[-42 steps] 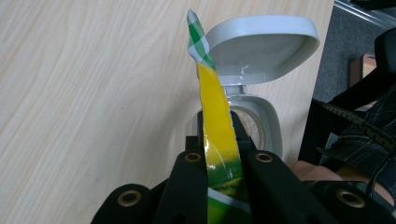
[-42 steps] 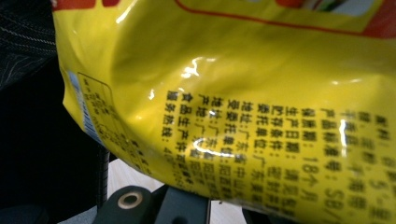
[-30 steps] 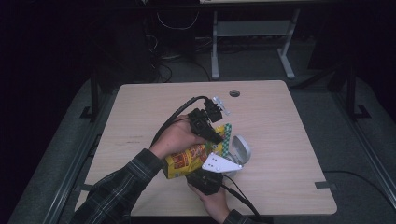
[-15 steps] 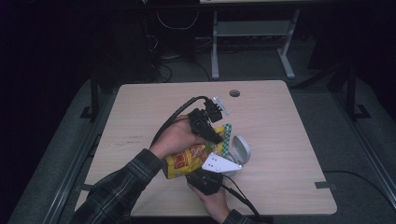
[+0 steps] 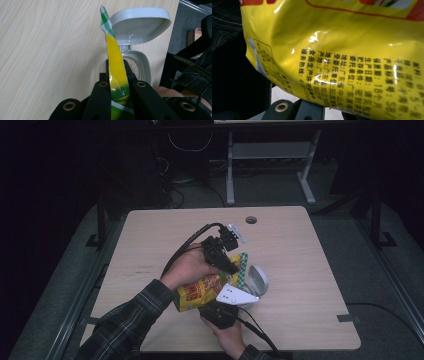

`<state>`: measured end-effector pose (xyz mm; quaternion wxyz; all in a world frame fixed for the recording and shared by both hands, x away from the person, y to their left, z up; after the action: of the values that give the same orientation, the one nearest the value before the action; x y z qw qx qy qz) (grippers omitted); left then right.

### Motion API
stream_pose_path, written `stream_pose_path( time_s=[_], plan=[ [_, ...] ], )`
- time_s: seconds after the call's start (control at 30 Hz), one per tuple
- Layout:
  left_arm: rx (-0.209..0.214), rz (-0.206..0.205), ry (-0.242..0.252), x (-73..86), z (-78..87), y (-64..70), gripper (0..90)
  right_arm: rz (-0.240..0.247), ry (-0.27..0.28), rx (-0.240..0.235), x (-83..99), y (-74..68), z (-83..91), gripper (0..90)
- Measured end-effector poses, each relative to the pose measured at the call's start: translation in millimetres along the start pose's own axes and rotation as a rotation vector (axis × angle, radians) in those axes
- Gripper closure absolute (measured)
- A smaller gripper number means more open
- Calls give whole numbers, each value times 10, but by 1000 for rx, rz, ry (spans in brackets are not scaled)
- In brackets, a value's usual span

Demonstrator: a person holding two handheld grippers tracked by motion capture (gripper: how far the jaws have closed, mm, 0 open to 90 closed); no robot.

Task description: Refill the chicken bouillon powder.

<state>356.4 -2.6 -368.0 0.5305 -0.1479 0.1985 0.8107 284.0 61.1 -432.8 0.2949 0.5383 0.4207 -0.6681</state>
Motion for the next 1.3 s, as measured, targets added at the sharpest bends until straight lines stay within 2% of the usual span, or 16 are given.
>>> stream_pose_path(
  time_s=[1.3],
  plan=[
    [-7,-1,-10,-14,-8,5,894,-9,6,-4,-19,-2,5,897]
  ],
)
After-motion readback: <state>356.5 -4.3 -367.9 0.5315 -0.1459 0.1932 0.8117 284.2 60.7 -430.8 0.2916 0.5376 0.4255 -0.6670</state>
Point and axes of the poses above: each handheld gripper's, and its own axes: z roughly backward along the jaws, x roughly out of its underside, y roughly to its right, the point moved 9 cm from there along -z, roughly forward along the jaws, and after that the axes turned 3 degrees about z, right-handed, at the moved point
